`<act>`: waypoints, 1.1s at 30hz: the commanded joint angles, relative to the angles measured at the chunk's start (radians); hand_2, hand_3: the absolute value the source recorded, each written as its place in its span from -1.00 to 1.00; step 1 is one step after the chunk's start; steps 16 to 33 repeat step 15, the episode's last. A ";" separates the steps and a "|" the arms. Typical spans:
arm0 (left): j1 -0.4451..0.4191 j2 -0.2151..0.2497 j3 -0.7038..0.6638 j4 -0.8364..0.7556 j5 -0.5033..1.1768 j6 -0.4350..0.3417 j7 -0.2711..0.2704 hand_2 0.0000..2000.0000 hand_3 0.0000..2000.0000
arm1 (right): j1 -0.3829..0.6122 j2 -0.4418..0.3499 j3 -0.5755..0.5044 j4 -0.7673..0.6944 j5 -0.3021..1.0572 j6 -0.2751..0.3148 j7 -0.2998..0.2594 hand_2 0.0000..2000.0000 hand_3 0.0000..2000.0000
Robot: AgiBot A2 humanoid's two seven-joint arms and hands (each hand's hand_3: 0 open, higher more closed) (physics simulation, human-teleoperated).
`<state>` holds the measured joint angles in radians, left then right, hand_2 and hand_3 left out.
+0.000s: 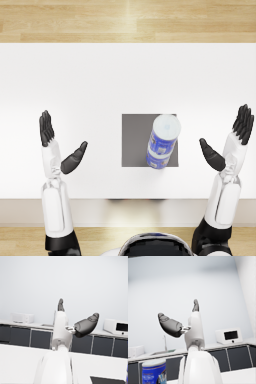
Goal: Pick up the blue can on the left and place it in the middle, then pick up the blue can on the right and place it on top of the can in the middle
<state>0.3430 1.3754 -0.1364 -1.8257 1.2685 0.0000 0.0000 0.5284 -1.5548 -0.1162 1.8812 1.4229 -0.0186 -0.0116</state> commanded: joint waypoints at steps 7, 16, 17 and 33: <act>-0.010 0.005 -0.025 0.031 0.000 0.000 0.000 -1.00 -1.00 | -0.030 -0.005 -0.060 -0.045 0.000 0.017 0.010 -1.00 -1.00; -0.011 0.006 -0.027 0.034 0.000 0.000 0.000 -1.00 -1.00 | -0.033 -0.006 -0.065 -0.051 0.000 0.018 0.012 -1.00 -1.00; -0.011 0.006 -0.027 0.034 0.000 0.000 0.000 -1.00 -1.00 | -0.033 -0.006 -0.065 -0.051 0.000 0.018 0.012 -1.00 -1.00; -0.011 0.006 -0.027 0.034 0.000 0.000 0.000 -1.00 -1.00 | -0.033 -0.006 -0.065 -0.051 0.000 0.018 0.012 -1.00 -1.00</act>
